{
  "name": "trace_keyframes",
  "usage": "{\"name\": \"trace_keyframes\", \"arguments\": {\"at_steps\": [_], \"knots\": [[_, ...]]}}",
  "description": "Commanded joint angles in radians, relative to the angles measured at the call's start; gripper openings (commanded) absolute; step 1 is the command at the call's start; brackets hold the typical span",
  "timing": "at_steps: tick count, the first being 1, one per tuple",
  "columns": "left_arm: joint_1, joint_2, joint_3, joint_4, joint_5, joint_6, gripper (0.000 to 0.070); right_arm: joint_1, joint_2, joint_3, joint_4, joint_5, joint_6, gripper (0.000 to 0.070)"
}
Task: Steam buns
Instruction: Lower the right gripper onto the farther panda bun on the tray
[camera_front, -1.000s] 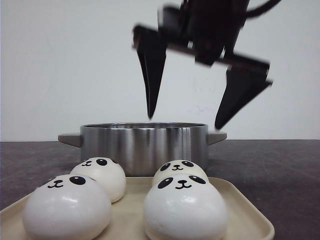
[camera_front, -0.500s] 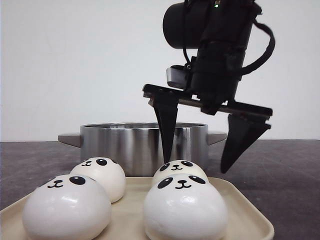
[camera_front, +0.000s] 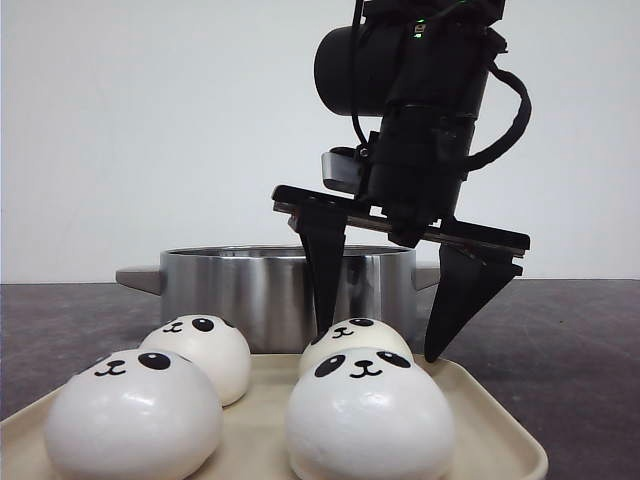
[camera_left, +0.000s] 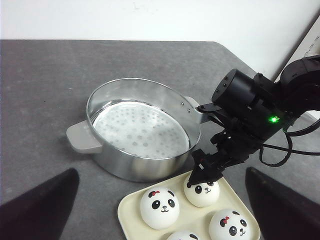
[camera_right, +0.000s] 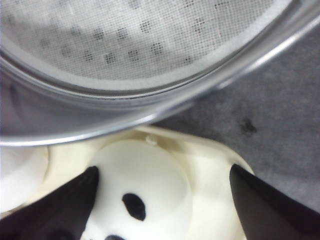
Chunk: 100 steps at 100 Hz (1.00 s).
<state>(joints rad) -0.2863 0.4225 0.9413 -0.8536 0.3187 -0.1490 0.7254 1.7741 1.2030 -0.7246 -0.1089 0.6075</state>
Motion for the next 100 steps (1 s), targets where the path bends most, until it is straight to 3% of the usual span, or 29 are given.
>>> {"name": "trace_keyframes", "arguments": {"at_steps": [1, 28, 54, 100], "knots": [[-0.003, 0.001, 0.011, 0.008, 0.000, 0.006, 0.0700, 0.007, 0.015, 0.023, -0.010, 0.011, -0.020, 0.0510], [-0.008, 0.001, 0.011, 0.008, 0.000, 0.006, 0.0700, 0.014, 0.015, 0.126, -0.058, 0.024, -0.050, 0.0511], [-0.015, 0.001, 0.011, 0.003, 0.000, 0.006, 0.0700, 0.040, 0.016, 0.162, -0.199, 0.007, -0.051, 0.0511], [-0.015, 0.001, 0.011, 0.000, 0.000, 0.005, 0.0700, 0.082, 0.083, 0.144, -0.182, 0.008, -0.039, 0.0510]]}}
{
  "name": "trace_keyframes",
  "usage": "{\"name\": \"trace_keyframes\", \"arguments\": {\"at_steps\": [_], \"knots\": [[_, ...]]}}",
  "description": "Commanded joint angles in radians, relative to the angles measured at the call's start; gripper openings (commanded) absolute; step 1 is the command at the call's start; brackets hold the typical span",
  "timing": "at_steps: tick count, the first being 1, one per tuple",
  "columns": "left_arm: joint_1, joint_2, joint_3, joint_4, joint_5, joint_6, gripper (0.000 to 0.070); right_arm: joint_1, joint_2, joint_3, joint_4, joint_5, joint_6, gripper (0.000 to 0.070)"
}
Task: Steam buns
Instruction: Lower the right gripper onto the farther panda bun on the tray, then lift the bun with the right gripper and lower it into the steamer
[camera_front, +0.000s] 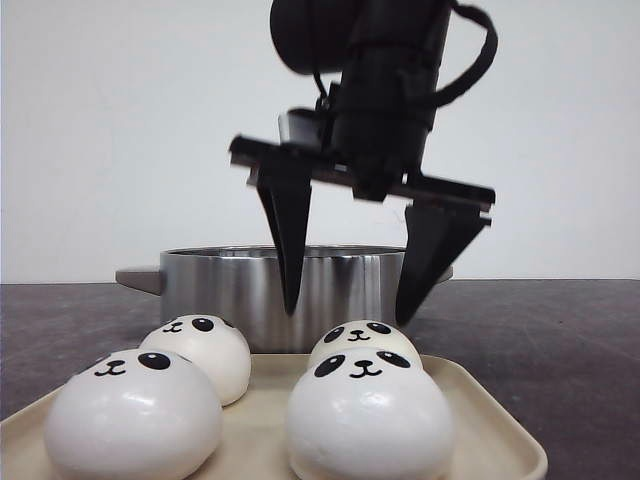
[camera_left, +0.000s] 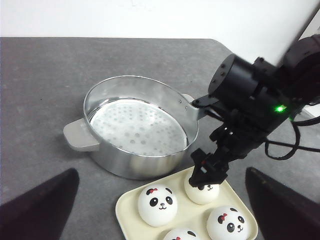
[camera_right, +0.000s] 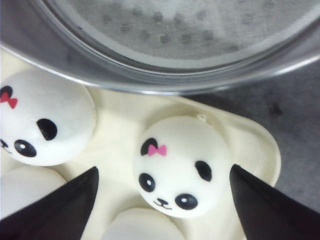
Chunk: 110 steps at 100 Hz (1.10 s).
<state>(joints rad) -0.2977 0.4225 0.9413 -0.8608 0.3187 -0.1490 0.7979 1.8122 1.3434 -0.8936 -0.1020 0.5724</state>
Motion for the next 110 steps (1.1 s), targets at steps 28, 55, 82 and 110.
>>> {"name": "trace_keyframes", "arguments": {"at_steps": [28, 55, 82, 110], "knots": [[-0.004, 0.001, 0.011, -0.051, 0.000, 0.005, 0.0700, 0.026, 0.106, 0.003, -0.018, 0.005, -0.008, 0.0482], [-0.004, 0.001, 0.011, -0.065, 0.000, 0.006, 0.0700, 0.025, 0.110, 0.003, 0.002, 0.031, -0.022, 0.0000], [-0.004, 0.001, 0.011, -0.061, 0.000, 0.006, 0.0700, 0.066, -0.036, 0.017, 0.024, 0.031, -0.071, 0.0005], [-0.004, 0.001, 0.011, -0.029, -0.001, 0.006, 0.0700, 0.109, -0.239, 0.206, 0.056, 0.118, -0.172, 0.0004]]}}
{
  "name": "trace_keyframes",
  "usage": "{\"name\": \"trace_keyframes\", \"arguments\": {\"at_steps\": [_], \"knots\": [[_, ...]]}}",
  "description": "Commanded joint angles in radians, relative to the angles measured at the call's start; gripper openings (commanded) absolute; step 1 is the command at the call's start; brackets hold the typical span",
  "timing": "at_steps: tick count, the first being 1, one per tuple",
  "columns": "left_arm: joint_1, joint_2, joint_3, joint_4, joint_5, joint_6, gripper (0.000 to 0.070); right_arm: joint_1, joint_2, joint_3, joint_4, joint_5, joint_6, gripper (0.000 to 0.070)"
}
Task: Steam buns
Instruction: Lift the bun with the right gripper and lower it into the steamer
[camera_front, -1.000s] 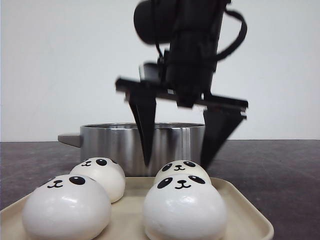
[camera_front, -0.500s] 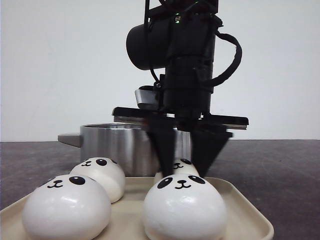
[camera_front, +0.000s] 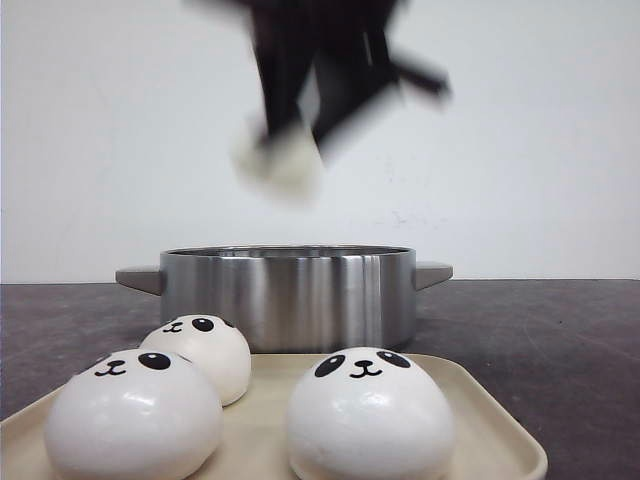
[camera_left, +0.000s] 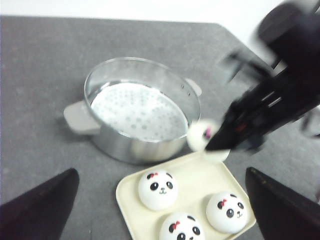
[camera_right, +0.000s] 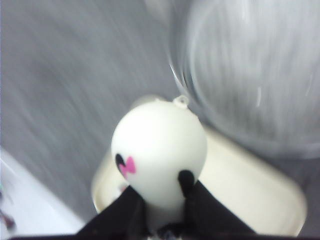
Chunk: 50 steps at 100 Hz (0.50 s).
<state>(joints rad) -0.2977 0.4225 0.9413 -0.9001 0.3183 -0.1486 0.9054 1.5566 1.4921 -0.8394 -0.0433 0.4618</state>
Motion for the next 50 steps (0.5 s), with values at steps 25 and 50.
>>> {"name": "trace_keyframes", "arguments": {"at_steps": [25, 50], "knots": [[-0.004, 0.001, 0.011, 0.011, -0.002, 0.005, 0.0700, -0.140, 0.102, 0.282, 0.043, 0.100, -0.149, 0.0004], [-0.004, 0.001, 0.011, 0.009, -0.003, 0.005, 0.0700, -0.295, 0.322, 0.369, 0.025, -0.008, -0.128, 0.0004]]}}
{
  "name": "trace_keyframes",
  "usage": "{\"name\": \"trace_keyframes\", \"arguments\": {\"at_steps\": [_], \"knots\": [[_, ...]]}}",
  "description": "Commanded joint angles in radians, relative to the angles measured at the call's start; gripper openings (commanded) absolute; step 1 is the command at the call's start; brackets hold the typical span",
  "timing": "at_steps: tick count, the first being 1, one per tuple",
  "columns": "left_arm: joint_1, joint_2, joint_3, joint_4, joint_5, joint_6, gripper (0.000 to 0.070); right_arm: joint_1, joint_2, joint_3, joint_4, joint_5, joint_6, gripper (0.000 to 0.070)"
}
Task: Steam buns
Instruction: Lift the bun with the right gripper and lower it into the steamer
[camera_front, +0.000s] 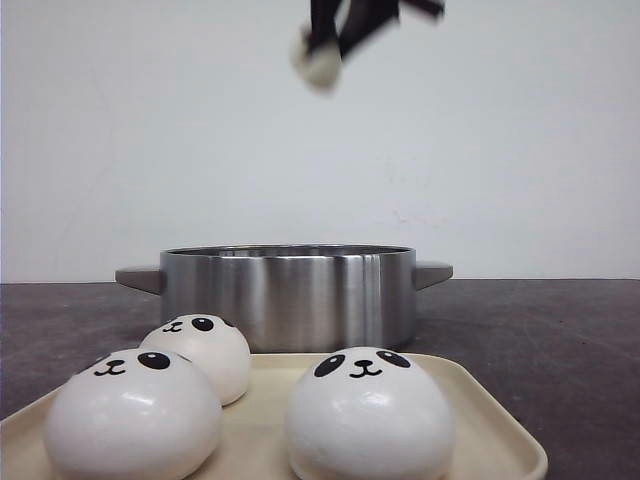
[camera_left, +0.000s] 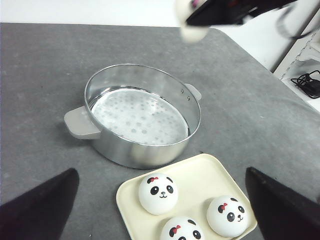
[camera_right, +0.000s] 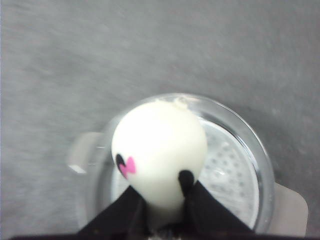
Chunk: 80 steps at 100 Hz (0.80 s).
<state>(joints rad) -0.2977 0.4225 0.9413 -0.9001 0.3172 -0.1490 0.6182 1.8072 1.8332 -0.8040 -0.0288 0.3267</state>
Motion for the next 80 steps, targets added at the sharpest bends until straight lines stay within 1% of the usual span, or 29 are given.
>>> {"name": "trace_keyframes", "arguments": {"at_steps": [1, 10, 32, 55, 67, 80], "knots": [[-0.004, 0.001, 0.011, 0.008, -0.002, 0.006, 0.0700, -0.011, 0.080, 0.029, -0.011, -0.027, 0.008, 0.0004], [-0.004, 0.001, 0.011, 0.009, -0.002, 0.006, 0.0700, -0.033, 0.156, 0.031, -0.022, -0.051, 0.021, 0.0004], [-0.004, 0.001, 0.011, 0.008, -0.002, 0.006, 0.0700, -0.042, 0.291, 0.031, -0.026, -0.050, 0.026, 0.0004], [-0.004, 0.001, 0.011, 0.001, -0.002, 0.005, 0.0700, -0.052, 0.365, 0.031, -0.007, -0.047, 0.059, 0.0004], [-0.004, 0.001, 0.011, -0.009, -0.002, 0.005, 0.0700, -0.056, 0.391, 0.031, -0.001, -0.043, 0.059, 0.0004], [-0.004, 0.001, 0.011, -0.031, -0.002, 0.005, 0.0700, -0.061, 0.406, 0.031, -0.004, -0.014, 0.059, 0.0004]]}}
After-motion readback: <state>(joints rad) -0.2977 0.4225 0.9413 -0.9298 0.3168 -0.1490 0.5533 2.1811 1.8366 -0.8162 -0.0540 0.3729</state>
